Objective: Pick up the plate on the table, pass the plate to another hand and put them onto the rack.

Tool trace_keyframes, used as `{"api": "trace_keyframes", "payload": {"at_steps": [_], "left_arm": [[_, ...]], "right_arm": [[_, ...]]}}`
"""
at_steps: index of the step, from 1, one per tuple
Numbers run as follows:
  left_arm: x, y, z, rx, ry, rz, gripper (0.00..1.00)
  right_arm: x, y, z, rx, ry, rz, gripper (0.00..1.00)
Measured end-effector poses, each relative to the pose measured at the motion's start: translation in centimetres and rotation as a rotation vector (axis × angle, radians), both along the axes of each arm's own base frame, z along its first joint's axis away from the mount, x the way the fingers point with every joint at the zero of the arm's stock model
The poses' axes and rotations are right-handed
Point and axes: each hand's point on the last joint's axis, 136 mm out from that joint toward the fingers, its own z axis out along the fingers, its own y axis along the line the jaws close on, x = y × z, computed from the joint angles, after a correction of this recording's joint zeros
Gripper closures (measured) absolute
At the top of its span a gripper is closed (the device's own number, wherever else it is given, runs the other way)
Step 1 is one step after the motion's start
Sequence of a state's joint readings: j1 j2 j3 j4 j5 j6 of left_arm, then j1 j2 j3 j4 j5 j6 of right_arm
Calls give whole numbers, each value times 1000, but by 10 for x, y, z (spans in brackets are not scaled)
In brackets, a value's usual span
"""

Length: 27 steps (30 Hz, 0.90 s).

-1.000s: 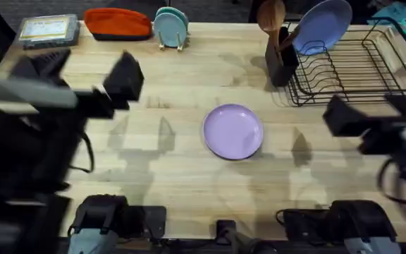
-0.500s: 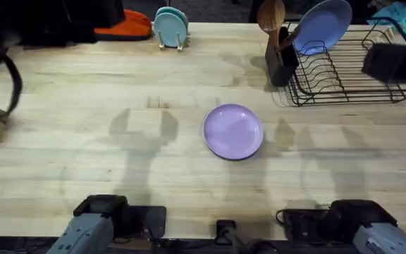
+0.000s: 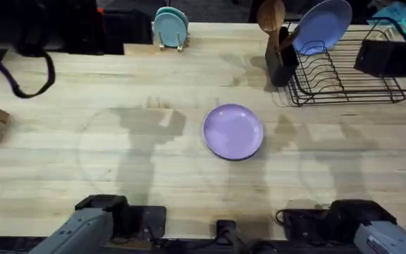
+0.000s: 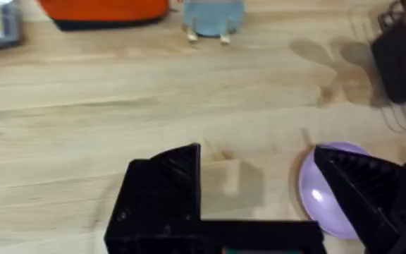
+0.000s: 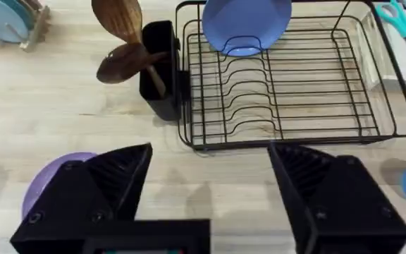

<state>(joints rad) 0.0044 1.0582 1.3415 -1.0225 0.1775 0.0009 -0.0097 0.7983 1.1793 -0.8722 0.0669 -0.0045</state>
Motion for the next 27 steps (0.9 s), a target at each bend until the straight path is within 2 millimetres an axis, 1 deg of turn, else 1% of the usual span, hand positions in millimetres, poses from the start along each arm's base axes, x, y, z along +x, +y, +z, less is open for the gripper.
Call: {"api": "trace_keyframes", "payload": {"at_steps": [8, 11, 18, 27], "left_arm": [[1, -19, -28, -69, 137, -75, 6], [1, -29, -39, -75, 185, -110, 6], [3, -66, -61, -61, 270, -228, 6], [-2, -113, -99, -3, 403, -371, 6]], "right_arm": [[0, 0, 0, 0, 0, 0, 4], [0, 0, 0, 0, 0, 0, 3], [0, 0, 0, 0, 0, 0, 4], [0, 0, 0, 0, 0, 0, 3]]}}
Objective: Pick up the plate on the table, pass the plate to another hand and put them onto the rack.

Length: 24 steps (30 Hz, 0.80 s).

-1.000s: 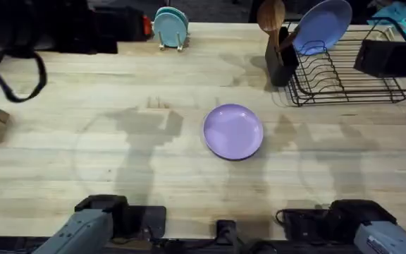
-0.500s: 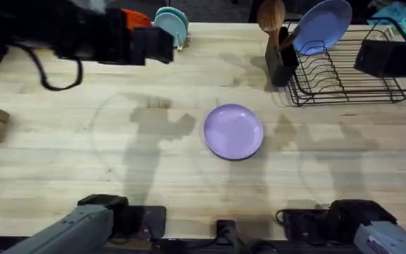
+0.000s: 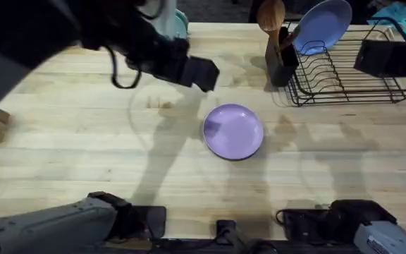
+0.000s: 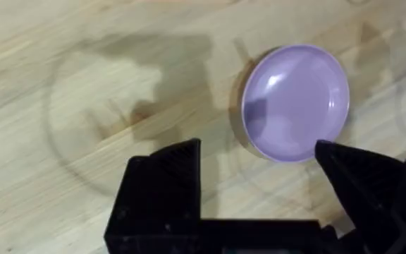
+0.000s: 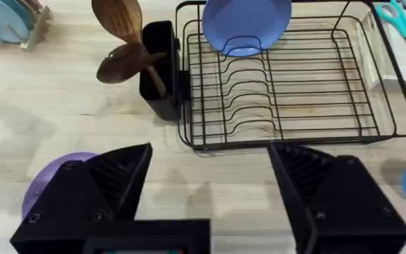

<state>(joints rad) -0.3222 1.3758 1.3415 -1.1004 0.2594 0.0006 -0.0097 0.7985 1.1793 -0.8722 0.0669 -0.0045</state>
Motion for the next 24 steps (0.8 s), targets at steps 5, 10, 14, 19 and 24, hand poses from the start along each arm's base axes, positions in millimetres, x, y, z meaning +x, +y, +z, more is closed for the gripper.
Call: {"api": "trace_keyframes", "payload": {"at_steps": [5, 10, 14, 19, 24], "left_arm": [[-3, -17, -20, 33, 59, -54, 6], [-1, -23, -44, 78, 120, -72, 6], [3, -22, -64, 111, 175, -67, 6], [5, -24, -92, 142, 254, -62, 6], [4, -30, -115, 168, 312, -78, 6]], "right_arm": [[0, 0, 0, 0, 0, 0, 3], [0, 0, 0, 0, 0, 0, 3], [0, 0, 0, 0, 0, 0, 3], [0, 0, 0, 0, 0, 0, 3], [0, 0, 0, 0, 0, 0, 3]]}}
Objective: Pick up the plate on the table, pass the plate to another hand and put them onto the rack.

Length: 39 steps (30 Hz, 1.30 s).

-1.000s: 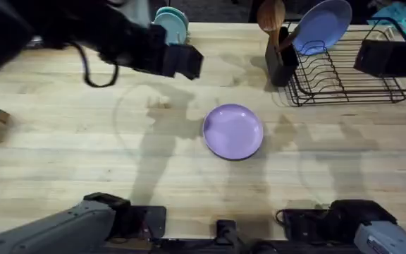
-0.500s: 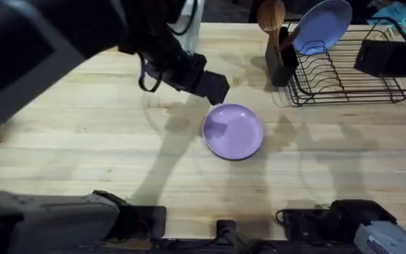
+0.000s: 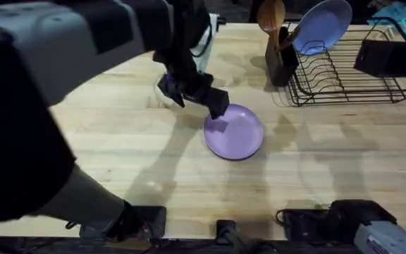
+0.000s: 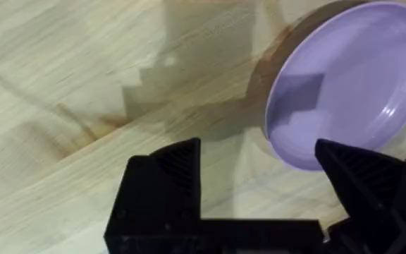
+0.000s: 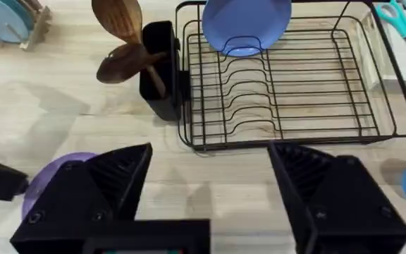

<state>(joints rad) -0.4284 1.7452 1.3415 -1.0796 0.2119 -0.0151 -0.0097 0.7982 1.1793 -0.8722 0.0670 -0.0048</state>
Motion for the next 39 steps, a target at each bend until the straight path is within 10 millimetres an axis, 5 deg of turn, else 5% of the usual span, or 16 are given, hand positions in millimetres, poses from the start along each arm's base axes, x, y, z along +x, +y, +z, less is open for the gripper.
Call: {"api": "trace_keyframes", "payload": {"at_steps": [14, 39], "left_arm": [[-6, -13, -47, 85, 79, -61, 6], [-2, -23, -50, 126, 14, -108, 6]], "right_arm": [[0, 0, 0, 0, 0, 0, 3], [0, 0, 0, 0, 0, 0, 3]]}}
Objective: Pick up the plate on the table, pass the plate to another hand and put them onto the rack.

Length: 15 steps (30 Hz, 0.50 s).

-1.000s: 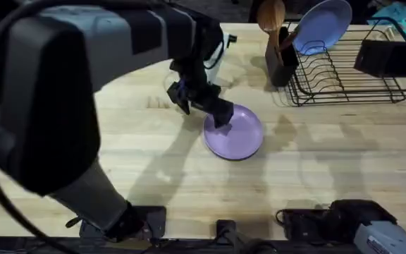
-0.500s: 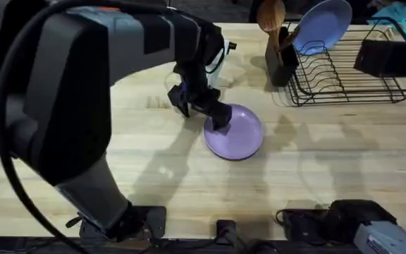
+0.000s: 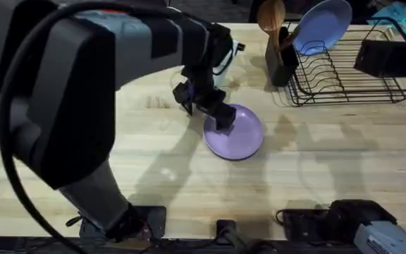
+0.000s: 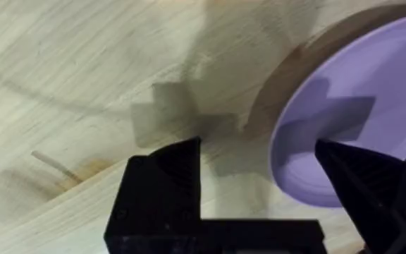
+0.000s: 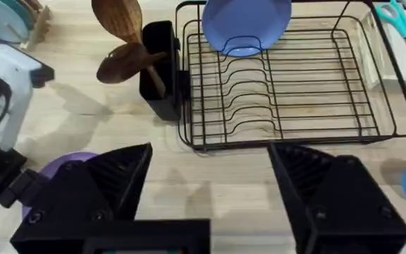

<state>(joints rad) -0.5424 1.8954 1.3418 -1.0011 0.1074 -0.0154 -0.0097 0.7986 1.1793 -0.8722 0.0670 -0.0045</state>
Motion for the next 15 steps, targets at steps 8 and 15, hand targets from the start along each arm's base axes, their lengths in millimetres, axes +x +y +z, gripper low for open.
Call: {"api": "trace_keyframes", "payload": {"at_steps": [8, 15], "left_arm": [[-2, -3, 0, 24, -18, -25, 112], [0, -2, -4, 29, -31, -25, 233]], "right_arm": [[0, 0, 0, 0, 0, 0, 4], [0, 0, 0, 0, 0, 0, 4]]}}
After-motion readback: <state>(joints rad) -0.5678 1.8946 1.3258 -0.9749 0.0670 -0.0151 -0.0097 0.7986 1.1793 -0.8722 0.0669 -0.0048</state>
